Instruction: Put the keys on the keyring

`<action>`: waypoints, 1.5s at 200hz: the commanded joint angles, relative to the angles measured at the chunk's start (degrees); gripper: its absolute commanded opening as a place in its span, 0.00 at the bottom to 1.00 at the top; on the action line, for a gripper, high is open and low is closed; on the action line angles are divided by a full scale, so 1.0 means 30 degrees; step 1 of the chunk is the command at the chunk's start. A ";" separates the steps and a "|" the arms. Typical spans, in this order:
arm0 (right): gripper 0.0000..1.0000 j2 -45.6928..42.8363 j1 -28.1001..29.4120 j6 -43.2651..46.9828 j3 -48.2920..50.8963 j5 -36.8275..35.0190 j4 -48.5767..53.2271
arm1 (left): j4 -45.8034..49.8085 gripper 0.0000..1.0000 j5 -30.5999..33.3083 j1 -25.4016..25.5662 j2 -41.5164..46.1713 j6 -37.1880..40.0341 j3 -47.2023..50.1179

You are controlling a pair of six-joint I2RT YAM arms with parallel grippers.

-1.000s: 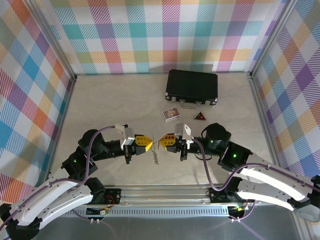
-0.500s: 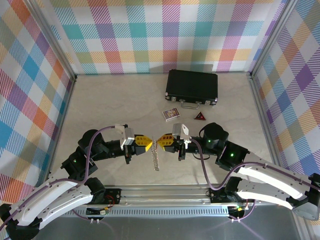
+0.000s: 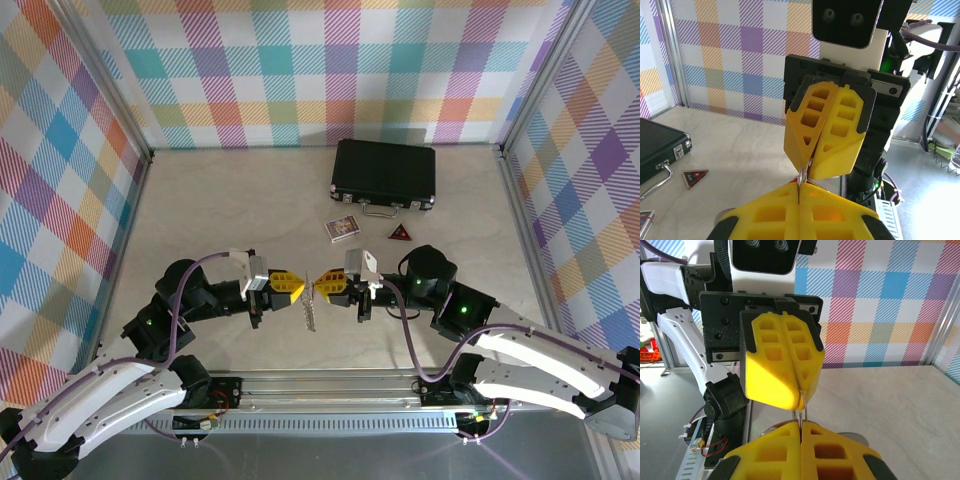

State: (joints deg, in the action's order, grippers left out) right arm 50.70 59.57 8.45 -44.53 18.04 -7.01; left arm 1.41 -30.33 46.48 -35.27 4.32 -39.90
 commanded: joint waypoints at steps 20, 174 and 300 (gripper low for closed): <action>0.00 0.0119 0.0408 0.1322 0.0144 0.0156 0.0067 | -0.0780 0.00 -0.0023 0.0240 0.0227 -0.0062 0.0029; 0.15 -0.0182 0.2093 0.4377 0.1016 -0.2466 -0.0237 | -0.0763 0.00 0.0138 0.0240 0.0147 -0.0060 0.0029; 0.15 -0.3011 0.1944 0.2359 0.0685 -0.4041 0.0368 | -0.4931 0.00 -0.0551 0.0256 0.0908 -0.2300 0.1669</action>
State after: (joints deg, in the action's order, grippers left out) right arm 41.41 65.60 17.56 -40.16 6.83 -6.13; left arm -3.90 -30.57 46.76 -33.93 1.30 -36.71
